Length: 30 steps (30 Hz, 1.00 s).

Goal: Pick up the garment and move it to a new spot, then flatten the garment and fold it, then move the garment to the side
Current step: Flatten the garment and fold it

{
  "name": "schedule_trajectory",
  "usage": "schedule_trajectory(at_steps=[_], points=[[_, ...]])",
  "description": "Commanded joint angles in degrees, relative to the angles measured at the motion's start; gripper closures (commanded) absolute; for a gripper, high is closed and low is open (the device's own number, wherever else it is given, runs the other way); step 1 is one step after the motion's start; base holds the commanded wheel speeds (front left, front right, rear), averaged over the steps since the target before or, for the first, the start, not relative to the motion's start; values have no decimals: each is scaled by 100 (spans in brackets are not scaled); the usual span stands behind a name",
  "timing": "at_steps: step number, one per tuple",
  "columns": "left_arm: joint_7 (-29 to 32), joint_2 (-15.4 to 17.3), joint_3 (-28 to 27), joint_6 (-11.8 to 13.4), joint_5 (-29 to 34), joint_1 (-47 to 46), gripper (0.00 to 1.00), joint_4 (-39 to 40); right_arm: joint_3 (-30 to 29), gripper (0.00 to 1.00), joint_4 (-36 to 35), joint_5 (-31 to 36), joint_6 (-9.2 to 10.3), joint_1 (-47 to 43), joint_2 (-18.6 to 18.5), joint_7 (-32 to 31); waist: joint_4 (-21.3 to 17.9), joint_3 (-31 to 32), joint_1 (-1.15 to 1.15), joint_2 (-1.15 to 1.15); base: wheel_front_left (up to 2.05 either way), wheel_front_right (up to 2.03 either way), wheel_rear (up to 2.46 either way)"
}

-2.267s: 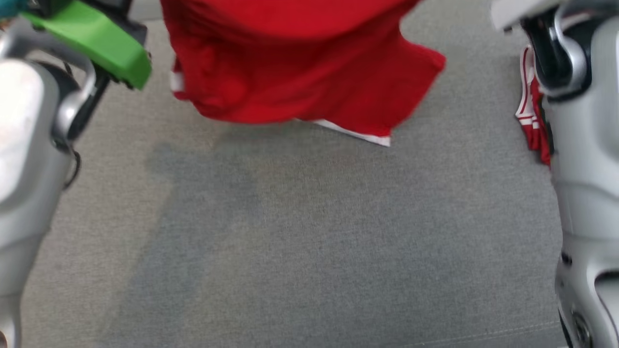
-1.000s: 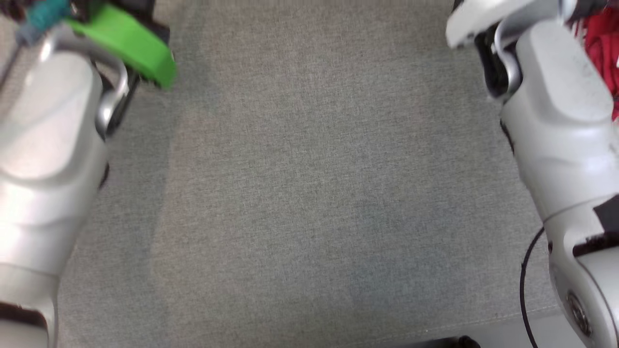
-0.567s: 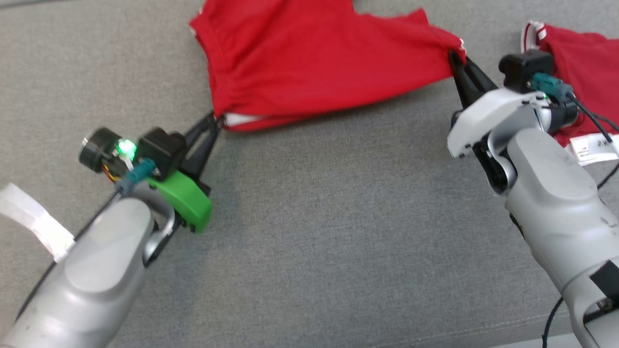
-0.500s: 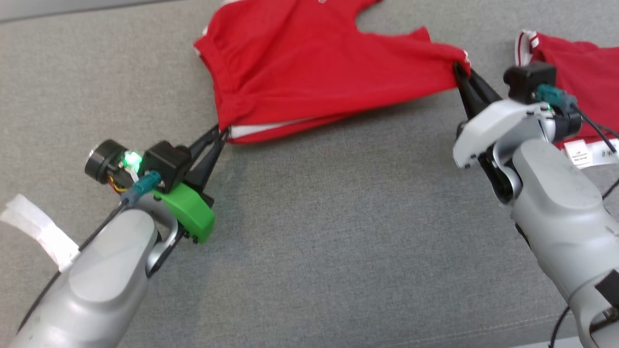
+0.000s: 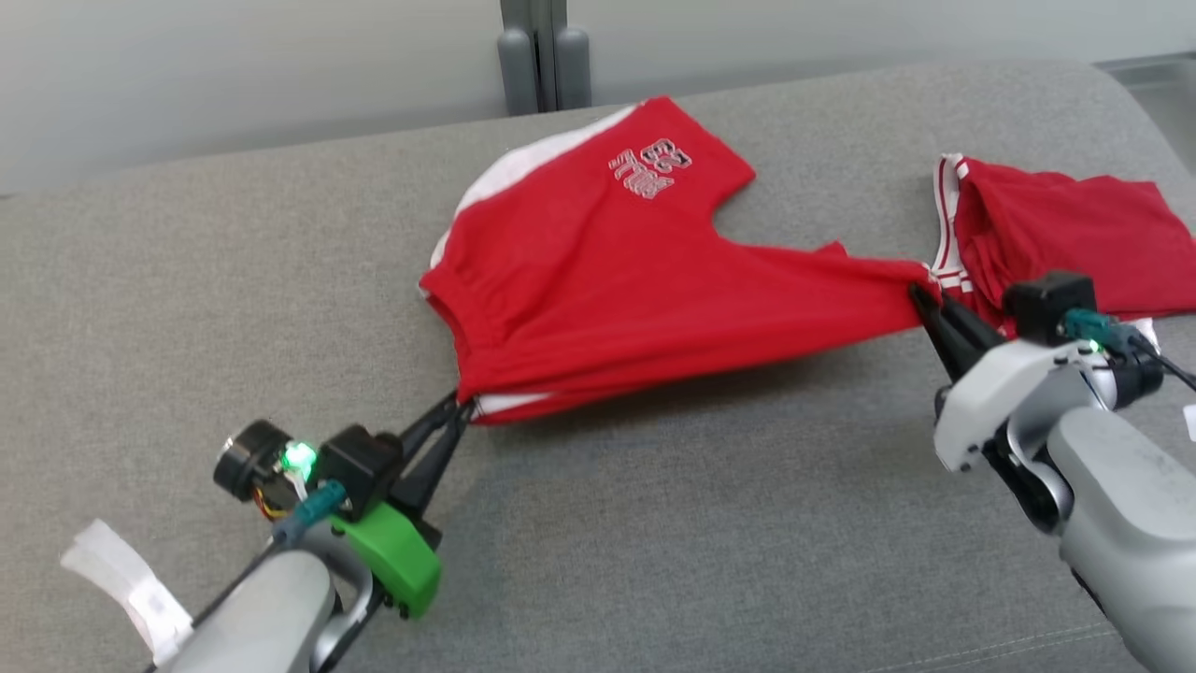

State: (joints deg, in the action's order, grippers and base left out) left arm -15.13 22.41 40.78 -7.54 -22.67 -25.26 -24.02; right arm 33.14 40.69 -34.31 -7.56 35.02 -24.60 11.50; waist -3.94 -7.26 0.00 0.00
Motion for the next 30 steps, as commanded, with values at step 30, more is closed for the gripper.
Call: schedule_trajectory(at_steps=[30], points=[[88,-112,-16,173,-67,267,100,931,-1690,100,-3406,1117,13,-1172,-765,-2797,692,-280,0,0,0,0,0]])
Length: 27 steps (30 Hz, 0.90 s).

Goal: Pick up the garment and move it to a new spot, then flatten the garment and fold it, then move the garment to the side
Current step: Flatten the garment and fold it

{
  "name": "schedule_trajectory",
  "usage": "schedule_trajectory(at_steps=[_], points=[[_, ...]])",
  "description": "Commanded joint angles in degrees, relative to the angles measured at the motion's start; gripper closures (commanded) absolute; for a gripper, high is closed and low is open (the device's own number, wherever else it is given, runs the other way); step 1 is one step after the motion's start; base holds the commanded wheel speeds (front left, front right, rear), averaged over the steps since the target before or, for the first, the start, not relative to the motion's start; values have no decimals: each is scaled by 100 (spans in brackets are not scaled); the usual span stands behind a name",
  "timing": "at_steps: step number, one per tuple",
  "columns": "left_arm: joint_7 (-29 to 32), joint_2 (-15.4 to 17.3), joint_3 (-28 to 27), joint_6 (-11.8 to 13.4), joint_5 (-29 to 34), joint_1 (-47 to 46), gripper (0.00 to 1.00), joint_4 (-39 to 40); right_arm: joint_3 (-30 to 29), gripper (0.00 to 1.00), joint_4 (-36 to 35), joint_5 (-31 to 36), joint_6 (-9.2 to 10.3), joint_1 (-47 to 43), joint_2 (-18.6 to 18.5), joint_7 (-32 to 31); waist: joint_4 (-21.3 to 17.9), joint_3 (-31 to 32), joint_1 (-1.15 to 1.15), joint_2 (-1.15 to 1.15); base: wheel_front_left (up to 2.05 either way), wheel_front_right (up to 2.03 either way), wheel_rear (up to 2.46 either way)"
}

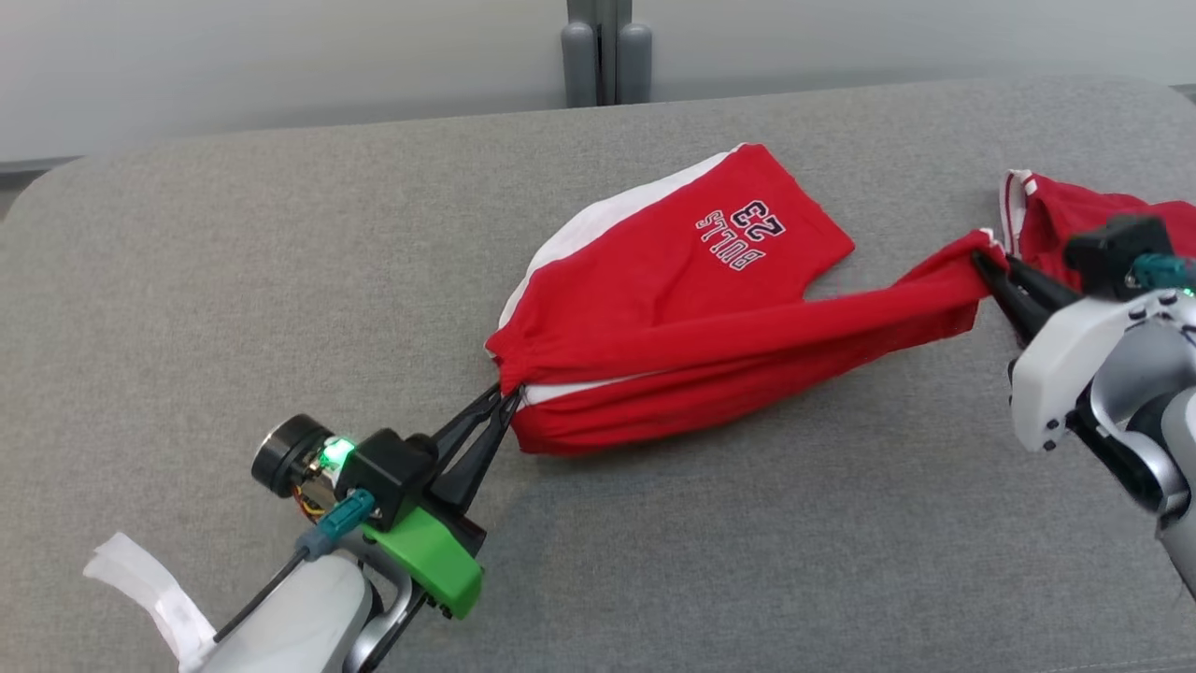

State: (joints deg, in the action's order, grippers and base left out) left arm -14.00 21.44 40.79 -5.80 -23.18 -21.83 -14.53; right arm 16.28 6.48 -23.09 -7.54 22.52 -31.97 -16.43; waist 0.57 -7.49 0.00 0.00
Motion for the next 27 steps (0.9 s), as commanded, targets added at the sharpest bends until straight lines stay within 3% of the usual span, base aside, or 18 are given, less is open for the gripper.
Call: schedule_trajectory(at_steps=[1,11,27], points=[[-33,-51,-8,-16,-9,-177,100,-56,33,100,38,-7,11,227,-74,-100,305,-359,0,0,0,0,0],[-105,-573,74,-113,39,-1130,100,-702,561,100,775,-169,11,1857,-311,-703,873,-1109,0,0,0,0,0],[-119,-1364,114,-175,-19,-2152,100,-1427,1548,100,2473,-462,11,3756,-412,-900,1444,-1855,0,0,0,0,0]])
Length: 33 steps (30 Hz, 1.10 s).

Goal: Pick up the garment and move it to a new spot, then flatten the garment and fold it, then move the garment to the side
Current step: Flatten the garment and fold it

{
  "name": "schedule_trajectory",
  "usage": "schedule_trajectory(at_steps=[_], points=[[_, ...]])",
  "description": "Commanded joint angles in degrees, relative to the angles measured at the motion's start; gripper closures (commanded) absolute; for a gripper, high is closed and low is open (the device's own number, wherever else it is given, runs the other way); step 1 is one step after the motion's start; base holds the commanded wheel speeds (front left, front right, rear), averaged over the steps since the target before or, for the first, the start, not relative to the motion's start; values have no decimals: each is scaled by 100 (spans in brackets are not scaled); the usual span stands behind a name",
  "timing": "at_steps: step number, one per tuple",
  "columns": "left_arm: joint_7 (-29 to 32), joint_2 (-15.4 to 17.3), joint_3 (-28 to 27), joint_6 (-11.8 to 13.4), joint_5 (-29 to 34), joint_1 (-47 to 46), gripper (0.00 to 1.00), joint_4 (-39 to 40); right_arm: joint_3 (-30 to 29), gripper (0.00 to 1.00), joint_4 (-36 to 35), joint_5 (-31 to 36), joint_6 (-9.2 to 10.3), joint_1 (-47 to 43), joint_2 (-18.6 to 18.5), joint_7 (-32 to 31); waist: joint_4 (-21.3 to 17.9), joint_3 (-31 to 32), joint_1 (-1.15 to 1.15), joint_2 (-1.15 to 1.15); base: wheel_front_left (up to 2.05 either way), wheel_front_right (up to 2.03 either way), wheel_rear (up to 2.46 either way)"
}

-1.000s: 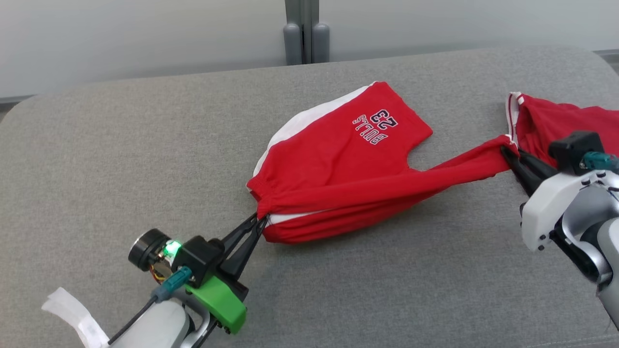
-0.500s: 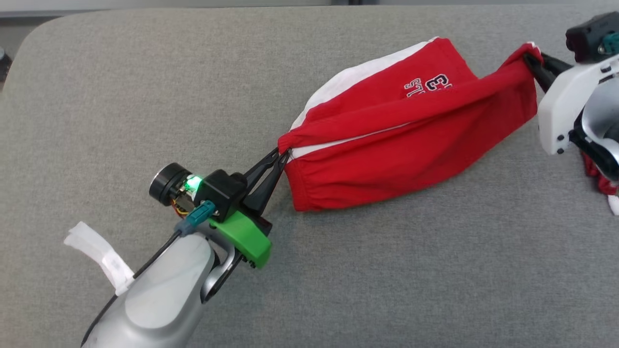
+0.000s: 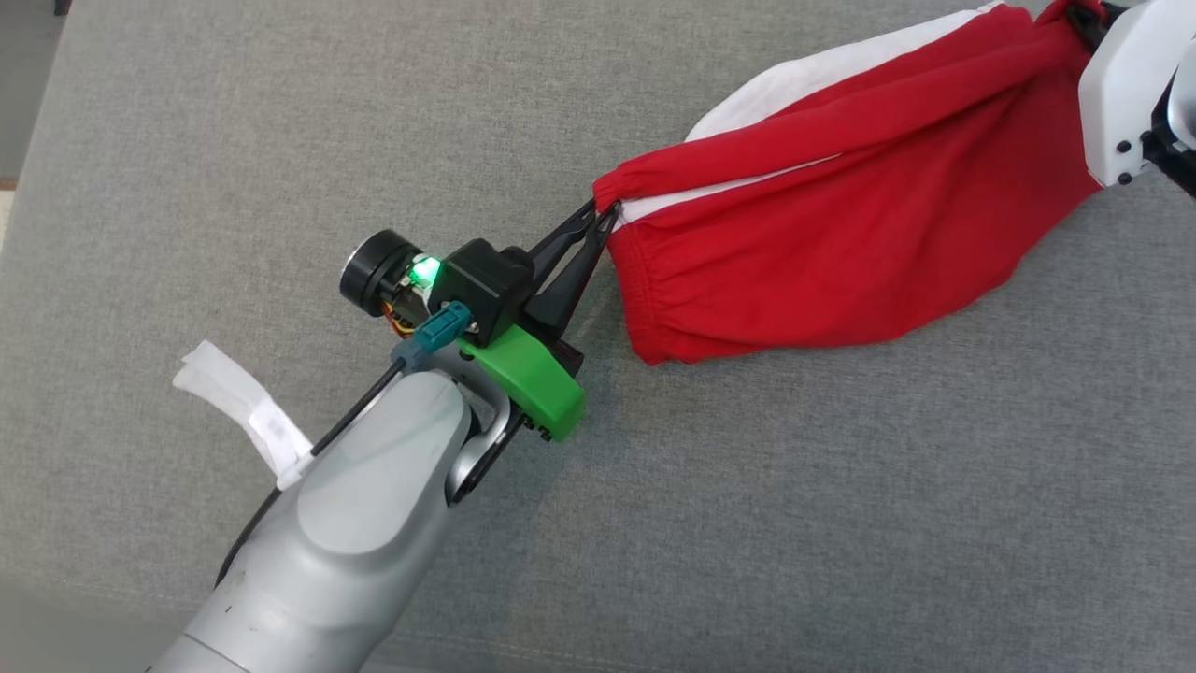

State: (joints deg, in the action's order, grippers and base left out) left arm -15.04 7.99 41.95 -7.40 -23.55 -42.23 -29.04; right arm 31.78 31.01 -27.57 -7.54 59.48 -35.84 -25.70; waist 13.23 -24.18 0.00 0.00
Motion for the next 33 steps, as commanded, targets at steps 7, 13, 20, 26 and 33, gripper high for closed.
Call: schedule_trajectory(at_steps=[7,13,20,26,33], points=[[-17,-141,16,-10,-26,-266,94,-7,218,100,662,-73,10,519,30,314,329,-349,0,0,0,0,0],[-16,-207,-20,-11,32,-378,0,-218,273,0,1090,-39,11,833,100,653,377,-415,0,0,0,0,0],[-17,-193,-524,117,426,-321,0,-530,74,0,1750,72,10,896,355,1278,241,-230,0,0,0,0,0],[-13,-89,-1093,158,547,148,0,-316,-132,0,1947,-110,10,416,676,2270,-17,260,0,0,0,0,0],[-10,-54,-2011,279,559,1139,0,432,-235,0,1692,-521,10,-571,1062,3595,-425,984,0,0,0,0,0]])
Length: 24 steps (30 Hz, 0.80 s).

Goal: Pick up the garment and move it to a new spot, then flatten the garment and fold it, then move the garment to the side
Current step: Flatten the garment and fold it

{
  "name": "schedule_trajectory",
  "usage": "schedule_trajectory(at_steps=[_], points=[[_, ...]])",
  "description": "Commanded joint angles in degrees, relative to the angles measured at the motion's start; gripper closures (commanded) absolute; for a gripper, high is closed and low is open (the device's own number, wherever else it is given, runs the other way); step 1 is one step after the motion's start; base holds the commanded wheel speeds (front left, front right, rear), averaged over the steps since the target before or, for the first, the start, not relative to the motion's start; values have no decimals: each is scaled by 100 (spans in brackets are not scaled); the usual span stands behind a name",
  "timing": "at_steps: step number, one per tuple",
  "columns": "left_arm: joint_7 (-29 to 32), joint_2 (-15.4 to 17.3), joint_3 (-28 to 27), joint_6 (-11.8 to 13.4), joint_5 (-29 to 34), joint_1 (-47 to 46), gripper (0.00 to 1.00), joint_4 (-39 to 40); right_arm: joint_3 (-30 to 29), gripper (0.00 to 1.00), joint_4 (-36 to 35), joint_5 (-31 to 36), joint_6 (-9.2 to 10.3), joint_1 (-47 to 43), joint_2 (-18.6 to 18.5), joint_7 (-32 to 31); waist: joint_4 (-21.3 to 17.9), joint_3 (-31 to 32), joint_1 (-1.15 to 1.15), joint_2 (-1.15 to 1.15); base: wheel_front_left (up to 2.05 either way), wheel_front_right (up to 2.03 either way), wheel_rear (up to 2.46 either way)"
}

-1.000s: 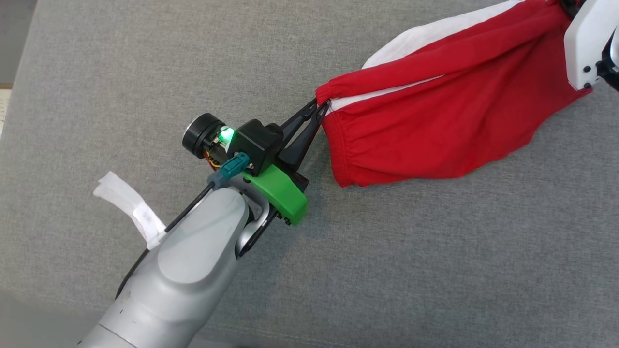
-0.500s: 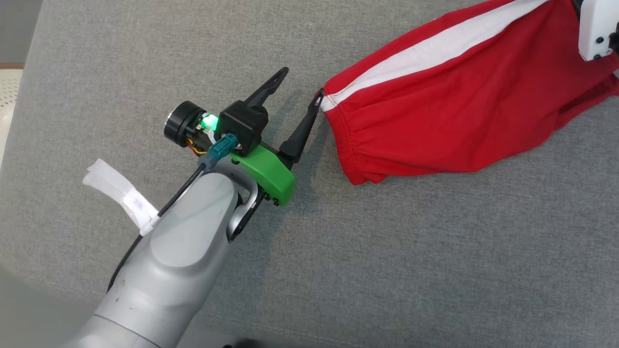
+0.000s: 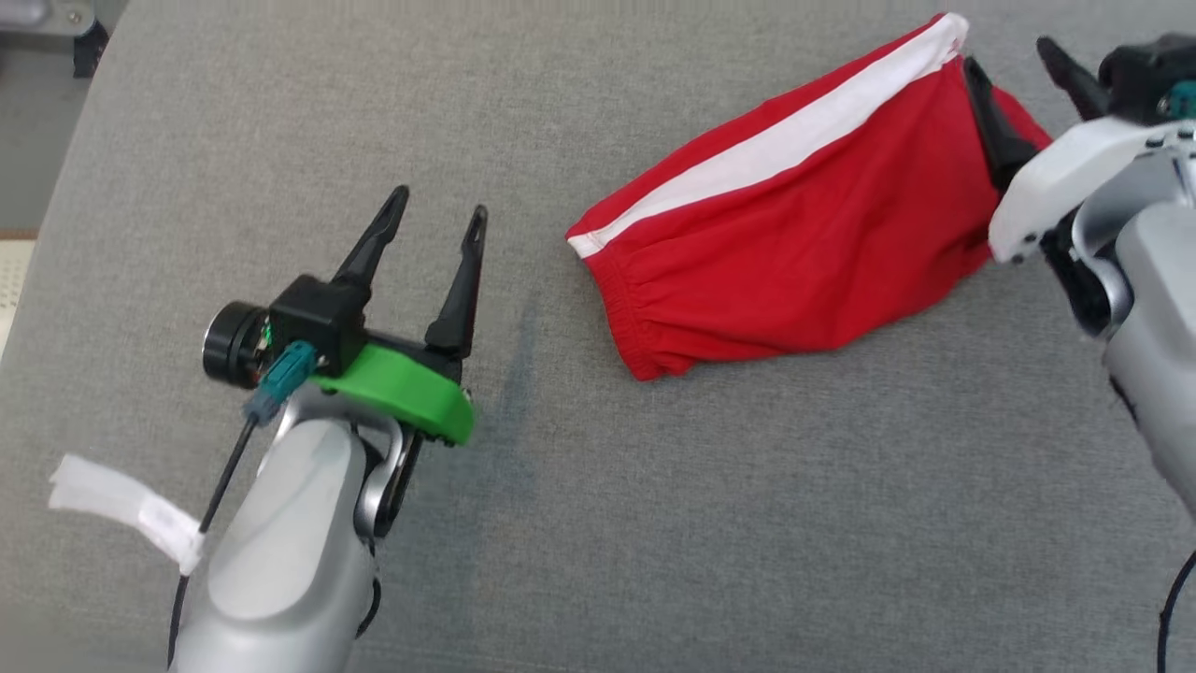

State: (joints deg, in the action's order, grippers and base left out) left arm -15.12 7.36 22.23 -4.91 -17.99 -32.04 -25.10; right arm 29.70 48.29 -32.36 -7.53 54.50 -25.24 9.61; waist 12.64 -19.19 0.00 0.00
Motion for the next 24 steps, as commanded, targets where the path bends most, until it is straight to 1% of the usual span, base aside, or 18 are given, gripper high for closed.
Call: schedule_trajectory(at_steps=[1,6,10,12,18,20,24], points=[[-2,0,-200,46,8,299,0,189,-64,0,-93,-118,9,-245,56,197,-430,588,0,0,0,0,0],[-2,-120,-749,8,67,1037,0,811,-312,0,-415,-233,9,-1029,224,500,-689,960,0,0,0,0,0],[-2,-234,-1052,-71,100,1534,0,1182,-813,0,-834,-221,9,-1669,395,563,-876,1174,0,0,0,0,0],[-2,-291,-1187,-113,107,1745,0,1315,-1197,0,-1221,-74,9,-2039,487,557,-973,1242,0,0,0,0,0],[-1,-391,-1436,-179,114,2159,0,1523,-2083,0,-2220,313,7,-3094,921,558,-1152,1333,0,0,0,0,0],[-2,-413,-1497,-202,94,2280,0,1567,-2292,0,-2449,388,7,-3397,1061,559,-1201,1360,0,0,0,0,0],[-2,-432,-1523,-221,107,2541,0,1582,-2484,0,-2768,546,5,-3832,1311,559,-1284,1414,0,0,0,0,0]])
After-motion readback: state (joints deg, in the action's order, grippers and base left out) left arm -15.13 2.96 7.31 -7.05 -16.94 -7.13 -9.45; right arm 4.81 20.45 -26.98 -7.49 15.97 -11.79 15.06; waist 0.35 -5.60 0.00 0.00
